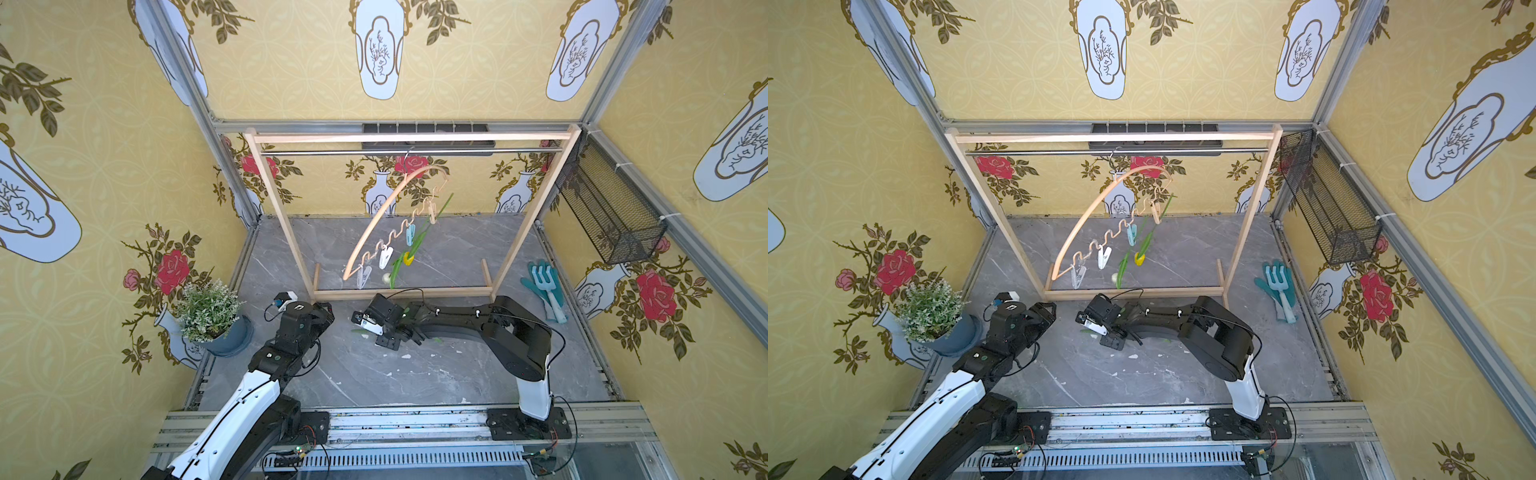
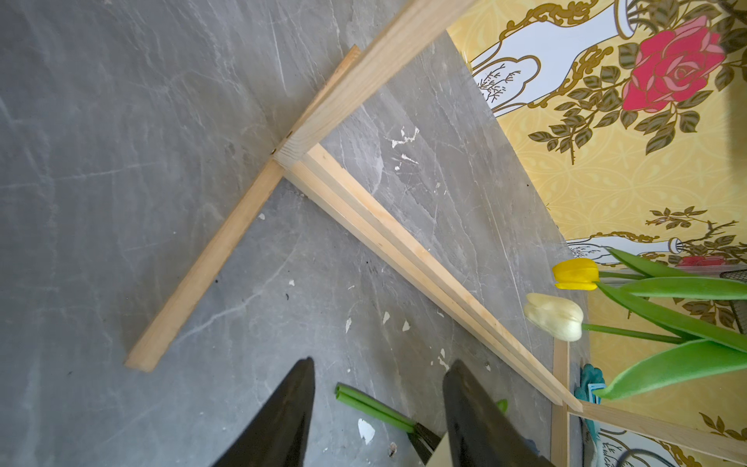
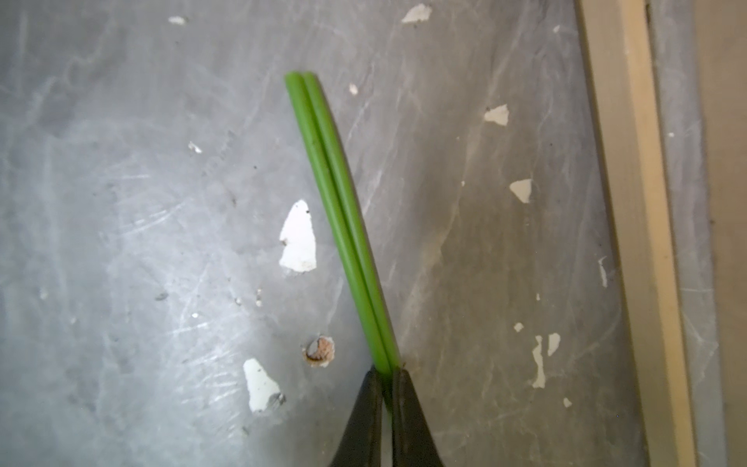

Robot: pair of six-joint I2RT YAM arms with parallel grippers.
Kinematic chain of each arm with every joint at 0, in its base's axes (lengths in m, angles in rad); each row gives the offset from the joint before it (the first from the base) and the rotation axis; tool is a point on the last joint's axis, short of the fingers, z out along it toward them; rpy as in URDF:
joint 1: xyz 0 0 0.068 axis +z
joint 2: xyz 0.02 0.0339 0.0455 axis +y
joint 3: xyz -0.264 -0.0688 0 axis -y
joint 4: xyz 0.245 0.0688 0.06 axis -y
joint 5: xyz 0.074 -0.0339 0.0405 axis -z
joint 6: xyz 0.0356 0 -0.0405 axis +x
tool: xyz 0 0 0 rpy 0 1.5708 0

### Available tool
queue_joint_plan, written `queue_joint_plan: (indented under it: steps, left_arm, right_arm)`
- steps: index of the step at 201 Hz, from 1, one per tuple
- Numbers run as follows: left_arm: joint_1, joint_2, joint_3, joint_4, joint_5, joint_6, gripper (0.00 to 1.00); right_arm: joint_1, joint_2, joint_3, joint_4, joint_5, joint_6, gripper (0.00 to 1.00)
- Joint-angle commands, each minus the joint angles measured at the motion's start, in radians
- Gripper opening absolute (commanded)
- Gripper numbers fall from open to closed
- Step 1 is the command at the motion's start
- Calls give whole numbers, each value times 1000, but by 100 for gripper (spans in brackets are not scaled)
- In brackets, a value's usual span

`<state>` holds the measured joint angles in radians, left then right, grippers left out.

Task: Dry the flowers on a clothes hanger
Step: Pick up the flower at the center of the board.

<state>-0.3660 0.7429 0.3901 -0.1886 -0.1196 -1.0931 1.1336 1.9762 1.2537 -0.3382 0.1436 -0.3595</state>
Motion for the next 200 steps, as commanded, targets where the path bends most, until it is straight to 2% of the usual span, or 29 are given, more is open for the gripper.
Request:
queue_joint_plan:
  steps: [1,9,64,107,122,148,159,183,200]
  left_arm:
    - [1,3,7,18,0,8,56]
    - [1,1,7,18,-1,9,56]
    - [1,6,14,17,0,10,56]
    - [1,-1,4,51,29,13,56]
    - [1,-12,-26,153,99,35,61]
    - [0,-7,-117,493,302,53,64]
    - [0,12,-130,568,354,50,64]
    - [-9,60,-139,692,445,62,59]
    - [-27,98,-145,758,469,71,55]
  right_arm:
    - [-6,0,0,-29,-13,9,3]
    - [-8,-6,2,-28,-15,9,0]
    - [-42,-108,27,-27,-83,50,0]
    - [-78,-187,-15,5,-131,114,0]
    - [-90,-213,-45,39,-152,150,0]
    - [-111,-240,-67,99,-169,224,0]
    - [-119,-258,-75,130,-183,255,0]
    - [-126,-289,-67,166,-228,300,0]
    - [-124,-294,-53,178,-259,314,0]
